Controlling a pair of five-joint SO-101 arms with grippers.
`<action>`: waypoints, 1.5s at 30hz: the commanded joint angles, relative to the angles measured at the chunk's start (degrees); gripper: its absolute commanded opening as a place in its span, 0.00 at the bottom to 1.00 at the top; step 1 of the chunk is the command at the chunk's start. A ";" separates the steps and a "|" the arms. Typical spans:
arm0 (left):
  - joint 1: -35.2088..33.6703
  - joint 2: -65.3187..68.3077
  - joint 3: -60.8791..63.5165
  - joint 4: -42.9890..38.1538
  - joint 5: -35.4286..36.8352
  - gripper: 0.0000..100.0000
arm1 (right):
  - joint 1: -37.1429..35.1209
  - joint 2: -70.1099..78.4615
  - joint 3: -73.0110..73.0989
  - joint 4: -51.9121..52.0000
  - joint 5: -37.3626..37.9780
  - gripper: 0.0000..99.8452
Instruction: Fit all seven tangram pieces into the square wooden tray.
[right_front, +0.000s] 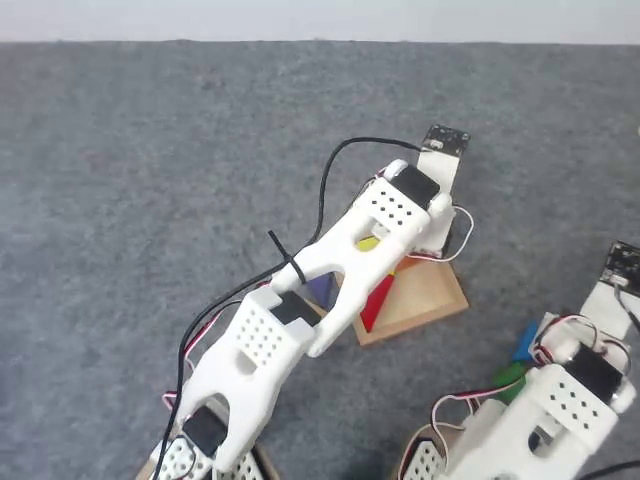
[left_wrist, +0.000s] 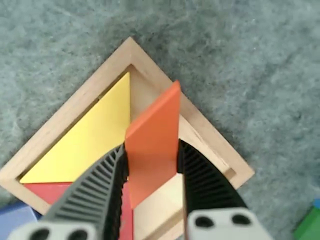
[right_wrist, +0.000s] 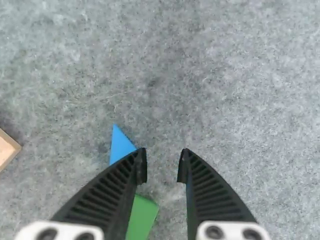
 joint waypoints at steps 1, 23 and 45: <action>1.76 -1.05 -2.42 -1.14 0.70 0.05 | 0.22 -1.19 -3.16 -0.13 0.62 0.12; -6.24 -0.97 -2.42 -3.87 -3.25 0.20 | 0.13 -1.19 -3.16 0.04 0.70 0.12; -38.07 -28.40 -4.35 11.52 -20.13 0.19 | -27.03 8.57 -16.97 8.13 -0.70 0.12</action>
